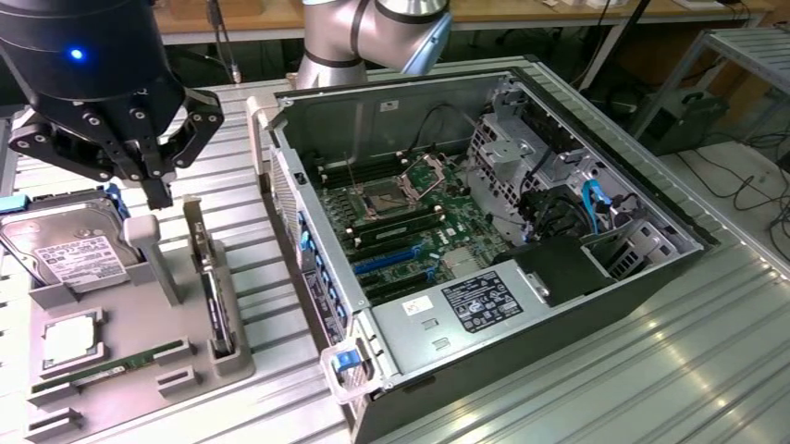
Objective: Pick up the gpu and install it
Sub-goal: 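Reach for the gpu, then pick up the gpu and move the gpu toward the slot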
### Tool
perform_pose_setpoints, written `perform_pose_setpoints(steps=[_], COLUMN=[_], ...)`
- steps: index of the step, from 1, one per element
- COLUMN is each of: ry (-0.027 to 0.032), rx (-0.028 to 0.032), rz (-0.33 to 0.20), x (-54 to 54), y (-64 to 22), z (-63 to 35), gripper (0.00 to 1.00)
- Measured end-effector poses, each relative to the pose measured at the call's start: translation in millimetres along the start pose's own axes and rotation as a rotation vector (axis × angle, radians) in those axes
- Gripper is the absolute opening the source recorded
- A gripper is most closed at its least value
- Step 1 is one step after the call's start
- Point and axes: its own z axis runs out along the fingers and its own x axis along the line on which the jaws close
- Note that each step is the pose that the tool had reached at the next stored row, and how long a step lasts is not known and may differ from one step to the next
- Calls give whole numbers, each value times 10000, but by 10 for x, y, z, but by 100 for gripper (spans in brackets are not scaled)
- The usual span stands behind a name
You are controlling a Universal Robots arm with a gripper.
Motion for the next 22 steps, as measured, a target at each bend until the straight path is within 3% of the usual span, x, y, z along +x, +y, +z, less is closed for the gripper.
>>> perform_pose_setpoints(steps=[14,16,19,21,22], ry=[0,0,-1,-1,-1], rx=[-1,-1,-1,-1,-1], rz=[0,1,0,0,0], x=[18,20,20,20,20], y=[0,0,0,0,-1], z=[0,0,0,0,0], gripper=[11,17,36,36,48])
